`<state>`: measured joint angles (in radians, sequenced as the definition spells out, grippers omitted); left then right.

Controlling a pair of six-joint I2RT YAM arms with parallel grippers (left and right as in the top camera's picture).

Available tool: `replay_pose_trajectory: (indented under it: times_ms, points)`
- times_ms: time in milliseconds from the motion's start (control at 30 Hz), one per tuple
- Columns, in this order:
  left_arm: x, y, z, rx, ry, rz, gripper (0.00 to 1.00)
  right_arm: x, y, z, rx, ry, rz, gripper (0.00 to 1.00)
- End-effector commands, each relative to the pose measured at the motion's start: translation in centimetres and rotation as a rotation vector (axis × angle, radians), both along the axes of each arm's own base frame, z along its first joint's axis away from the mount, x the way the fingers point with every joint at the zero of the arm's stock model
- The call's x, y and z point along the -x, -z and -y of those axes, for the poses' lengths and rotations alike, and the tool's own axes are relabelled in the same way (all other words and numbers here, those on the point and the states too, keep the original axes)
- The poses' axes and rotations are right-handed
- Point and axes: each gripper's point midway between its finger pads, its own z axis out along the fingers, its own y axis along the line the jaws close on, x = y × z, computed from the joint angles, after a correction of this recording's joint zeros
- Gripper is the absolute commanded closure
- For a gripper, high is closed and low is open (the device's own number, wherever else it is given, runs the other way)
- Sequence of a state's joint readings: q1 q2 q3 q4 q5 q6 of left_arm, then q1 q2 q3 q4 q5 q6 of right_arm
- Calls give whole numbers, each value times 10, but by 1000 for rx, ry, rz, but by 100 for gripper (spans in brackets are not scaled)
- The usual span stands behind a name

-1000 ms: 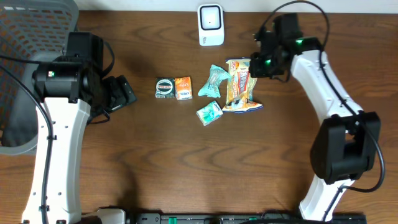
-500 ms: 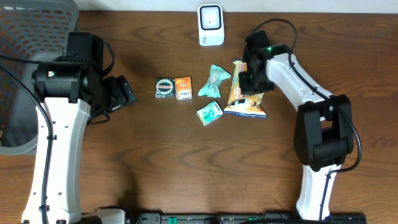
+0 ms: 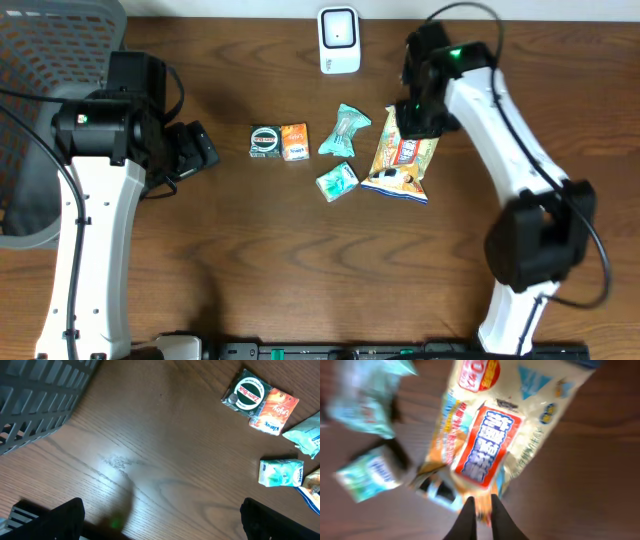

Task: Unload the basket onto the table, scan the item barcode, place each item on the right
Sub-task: 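Lift and reposition the yellow snack bag with the right gripper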

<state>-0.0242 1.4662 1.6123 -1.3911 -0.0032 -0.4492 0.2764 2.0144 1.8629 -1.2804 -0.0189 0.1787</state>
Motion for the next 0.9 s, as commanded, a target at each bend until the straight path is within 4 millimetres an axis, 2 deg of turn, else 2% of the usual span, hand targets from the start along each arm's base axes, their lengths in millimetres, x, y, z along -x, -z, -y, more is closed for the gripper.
replay_pose_trajectory:
  times_ms: [0, 67, 133, 333, 533, 867]
  points:
    - [1, 2, -1, -4, -11, -12, 2, 10, -23, -4, -10, -7, 20, 89]
    - [1, 2, -1, -4, -11, -12, 2, 18, -20, -3, 2, -12, -17, 91]
    - [1, 2, -1, -4, -11, -12, 2, 24, -14, -2, 9, -14, -43, 99]
    - [1, 2, -1, -4, -11, -12, 2, 31, 9, -1, 10, 87, -82, 99]
    - [1, 2, -1, -4, -11, -12, 2, 43, 28, 2, 28, 87, -131, 99]
    - [1, 2, -1, -4, -11, -12, 2, 46, 30, -4, -4, 84, -143, 99]
